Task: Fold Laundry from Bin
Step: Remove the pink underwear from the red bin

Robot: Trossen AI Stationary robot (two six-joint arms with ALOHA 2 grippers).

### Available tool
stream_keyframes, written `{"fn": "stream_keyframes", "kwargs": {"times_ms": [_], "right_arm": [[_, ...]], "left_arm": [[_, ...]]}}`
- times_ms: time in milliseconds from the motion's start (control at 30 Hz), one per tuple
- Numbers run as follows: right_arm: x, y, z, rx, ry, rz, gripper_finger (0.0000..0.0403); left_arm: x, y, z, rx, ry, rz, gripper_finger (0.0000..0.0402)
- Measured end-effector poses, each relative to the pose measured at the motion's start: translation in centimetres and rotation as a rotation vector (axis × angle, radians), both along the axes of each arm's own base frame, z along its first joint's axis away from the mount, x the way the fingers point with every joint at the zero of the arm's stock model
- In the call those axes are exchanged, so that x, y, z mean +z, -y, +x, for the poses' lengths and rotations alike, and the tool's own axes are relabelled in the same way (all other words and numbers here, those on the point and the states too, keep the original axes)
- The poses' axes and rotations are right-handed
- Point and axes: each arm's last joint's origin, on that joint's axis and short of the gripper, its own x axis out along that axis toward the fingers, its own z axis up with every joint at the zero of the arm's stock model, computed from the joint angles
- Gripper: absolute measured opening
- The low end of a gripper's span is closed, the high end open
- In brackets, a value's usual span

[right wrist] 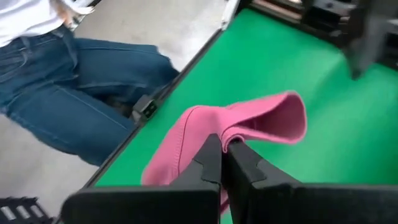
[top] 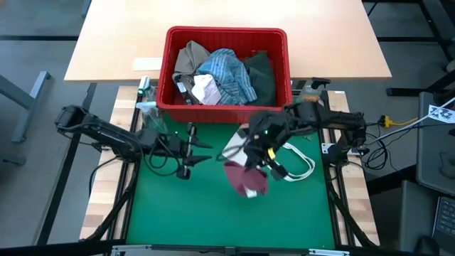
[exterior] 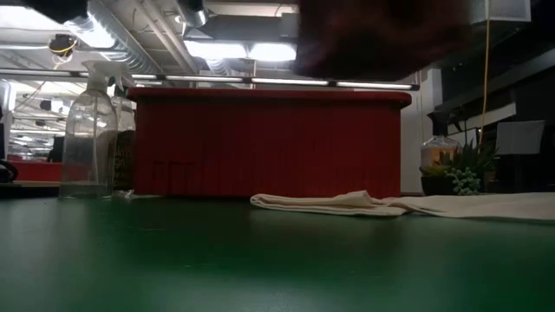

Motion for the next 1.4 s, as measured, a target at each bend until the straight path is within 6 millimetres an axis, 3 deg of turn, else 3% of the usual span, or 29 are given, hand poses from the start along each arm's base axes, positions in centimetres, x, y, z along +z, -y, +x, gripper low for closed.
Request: {"fn": "stream_keyframes", "kwargs": {"times_ms": [367,800,1067,1400], "right_arm": [[-0.5,-3.0,-0.5,0.035,-0.017,-0.033,0.0002],[-0.5,-3.2,-0.6,0.016,-0.027,-0.027,0.0002],[-0.5,-3.2,-0.6,0.013,-0.031,-0.025,0.0002],[-0.6,-3.2,-0.6,0.014,-0.035,-0.026,0.0002]], "left_arm": [[-0.6,1.4,3.1,-0.111,-0.039,0.116,0.0141],[1.1,2.8,6.8,-0.27,0.031,0.234,0.0141],[1.0,4.2,6.7,-0.347,0.036,0.261,0.0141],[0.6,6.0,6.2,-0.337,0.054,0.416,0.0141]]}}
